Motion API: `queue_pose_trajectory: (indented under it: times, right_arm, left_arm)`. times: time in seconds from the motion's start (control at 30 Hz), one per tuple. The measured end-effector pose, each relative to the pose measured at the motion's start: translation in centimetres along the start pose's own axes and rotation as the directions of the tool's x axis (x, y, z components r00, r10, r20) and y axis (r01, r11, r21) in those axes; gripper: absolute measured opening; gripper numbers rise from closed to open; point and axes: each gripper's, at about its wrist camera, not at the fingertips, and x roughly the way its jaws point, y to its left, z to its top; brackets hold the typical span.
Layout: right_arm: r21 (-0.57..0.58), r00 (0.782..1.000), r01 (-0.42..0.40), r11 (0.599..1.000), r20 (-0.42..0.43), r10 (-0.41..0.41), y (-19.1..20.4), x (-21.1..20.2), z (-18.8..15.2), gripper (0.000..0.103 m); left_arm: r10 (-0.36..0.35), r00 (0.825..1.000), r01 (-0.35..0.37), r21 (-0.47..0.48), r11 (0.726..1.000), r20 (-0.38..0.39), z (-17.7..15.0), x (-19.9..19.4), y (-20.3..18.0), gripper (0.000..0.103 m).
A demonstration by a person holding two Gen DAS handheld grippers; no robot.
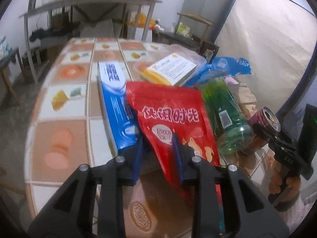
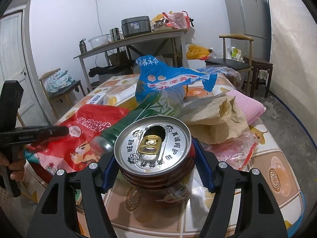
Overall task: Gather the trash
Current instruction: 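Carry the red bag and can to the blue wastebasket and release both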
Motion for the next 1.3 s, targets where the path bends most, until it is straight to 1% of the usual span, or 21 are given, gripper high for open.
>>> queue_pose_trajectory:
  times: [0.03,0.13,0.27,0.47,0.53,0.63,0.7,0.8,0.83,0.9,1.0,1.07,1.1,1.2,1.23,1.3]
  right_arm:
    - [-0.004,1.0,0.005,1.0,0.002,-0.005,0.1,-0.1,0.0,0.066]
    - [-0.01,1.0,0.018,1.0,0.004,-0.018,0.3,-0.2,-0.1,0.066]
    - [-0.026,0.999,0.035,0.999,0.018,-0.034,0.8,-1.0,-0.1,0.066]
    - [-0.046,0.997,0.053,0.998,0.06,-0.05,1.3,-2.9,0.0,0.066]
    - [-0.043,0.996,0.053,0.998,0.08,-0.05,1.3,-3.8,0.0,0.066]
    - [-0.037,0.993,0.051,0.998,0.111,-0.046,1.3,-5.3,0.4,0.066]
    - [-0.02,0.991,0.03,0.999,0.131,-0.027,0.9,-6.5,0.6,0.066]
    - [0.005,0.986,0.02,1.0,0.167,-0.021,0.2,-8.6,0.8,0.066]
    - [0.016,0.983,0.02,1.0,0.182,-0.023,-0.2,-9.5,0.8,0.066]
    - [0.037,0.977,0.035,0.999,0.209,-0.042,-1.0,-11.1,0.6,0.066]
    - [0.076,0.964,0.086,0.993,0.247,-0.102,-2.8,-13.7,0.1,0.066]
    - [0.109,0.953,0.126,0.986,0.264,-0.151,-4.1,-15.1,-0.4,0.066]
    - [0.135,0.944,0.155,0.979,0.271,-0.187,-5.2,-16.1,-0.8,0.066]
    - [0.203,0.911,0.264,0.943,0.268,-0.313,-8.5,-18.1,-2.2,0.066]
    - [0.229,0.898,0.299,0.926,0.261,-0.355,-9.7,-18.8,-2.7,0.066]
    - [0.287,0.862,0.379,0.88,0.236,-0.448,-12.5,-20.1,-4.2,0.066]
  left_arm:
    - [0.002,1.0,-0.002,0.0,1.0,0.002,-0.1,0.0,0.0,0.026]
    - [0.018,1.0,-0.018,0.005,1.0,-0.007,-0.2,0.0,-0.1,0.017]
    - [0.004,1.0,-0.004,-0.011,1.0,0.003,-0.5,-0.6,0.0,0.011]
    - [0.003,0.997,0.0,-0.035,0.999,0.079,-0.6,-3.4,0.0,0.001]
    - [0.002,0.993,0.003,-0.043,0.999,0.114,-0.5,-4.8,0.0,0.0]
    - [-0.007,0.985,0.012,-0.024,1.0,0.173,-0.2,-7.0,-0.8,0.0]
    - [-0.024,0.976,0.024,0.003,1.0,0.216,0.1,-8.4,-1.8,0.0]
    - [-0.073,0.96,0.061,0.05,0.997,0.271,0.9,-10.3,-3.6,0.0]
    - [-0.099,0.952,0.08,0.075,0.994,0.29,1.4,-10.9,-4.5,0.0]
    - [-0.13,0.94,0.098,0.118,0.988,0.316,2.2,-11.5,-6.1,0.0]
    - [-0.21,0.922,0.155,0.187,0.97,0.325,3.8,-11.7,-9.1,0.0]
    - [-0.268,0.911,0.197,0.243,0.95,0.313,5.0,-11.1,-11.7,0.0]
    - [-0.306,0.904,0.225,0.278,0.934,0.299,5.7,-10.5,-13.5,0.0]
    - [-0.391,0.888,0.297,0.349,0.889,0.242,7.1,-8.3,-18.0,0.0]
    - [-0.424,0.883,0.33,0.375,0.866,0.202,7.8,-6.9,-20.3,0.0]
    - [-0.462,0.877,0.377,0.408,0.831,0.132,8.5,-4.4,-24.1,0.0]
